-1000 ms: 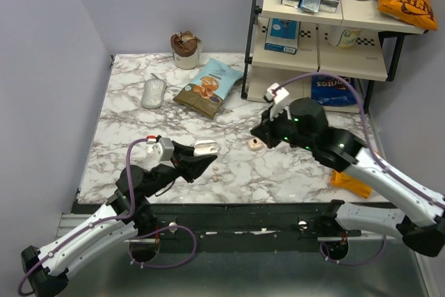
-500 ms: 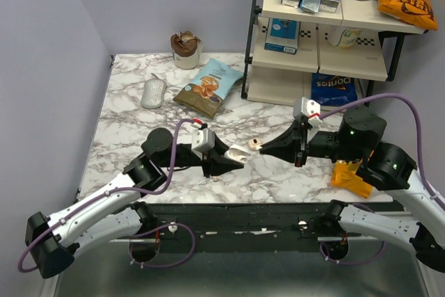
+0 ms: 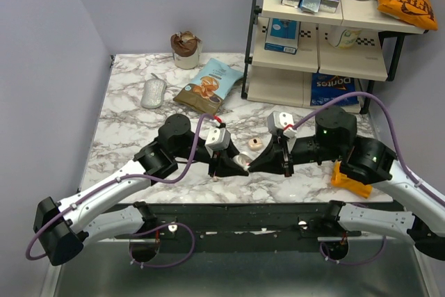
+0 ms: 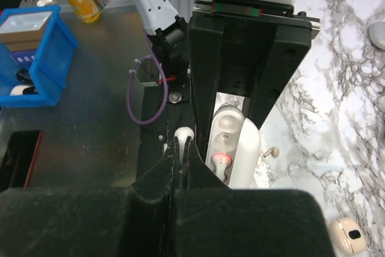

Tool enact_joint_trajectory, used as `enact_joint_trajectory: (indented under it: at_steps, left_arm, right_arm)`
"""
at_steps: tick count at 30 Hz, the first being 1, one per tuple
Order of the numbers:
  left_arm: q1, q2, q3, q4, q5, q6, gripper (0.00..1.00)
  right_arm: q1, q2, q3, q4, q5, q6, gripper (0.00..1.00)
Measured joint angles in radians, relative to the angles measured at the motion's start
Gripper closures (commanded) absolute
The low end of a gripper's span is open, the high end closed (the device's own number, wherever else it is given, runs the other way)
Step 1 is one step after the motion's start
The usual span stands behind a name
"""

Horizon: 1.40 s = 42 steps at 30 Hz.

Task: Insert the wireless bluetooth earbuds into the charging case
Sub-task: Place the earbud in the charging case.

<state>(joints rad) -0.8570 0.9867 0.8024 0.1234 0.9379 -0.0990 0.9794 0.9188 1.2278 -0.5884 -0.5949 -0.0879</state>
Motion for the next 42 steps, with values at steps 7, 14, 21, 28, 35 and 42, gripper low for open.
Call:
enact_joint_trajectory:
  at_steps: [7,14,21,28,35,42]
  left_arm:
    - [0.000,0.010,0.002,0.000,0.027,-0.002,1.00]
    - [0.000,0.010,0.002,0.002,0.043,-0.010,1.00]
    - [0.000,0.010,0.002,0.014,0.044,-0.030,1.00]
    - [0.005,0.009,-0.006,0.037,0.044,-0.055,1.00]
    - [0.006,0.009,-0.023,0.078,0.041,-0.082,1.00]
    - [0.006,0.009,-0.034,0.117,0.037,-0.105,1.00]
  right_arm:
    - [0.017,0.023,0.000,-0.004,0.012,-0.011,0.99]
    - [0.017,0.025,-0.007,0.011,0.040,-0.017,0.99]
    - [0.021,0.033,-0.016,0.028,0.066,-0.018,0.99]
    - [0.021,0.023,-0.047,0.079,0.103,-0.006,0.99]
    - [0.023,-0.013,-0.121,0.179,0.154,0.034,0.99]
    - [0.023,-0.034,-0.154,0.229,0.167,0.061,0.99]
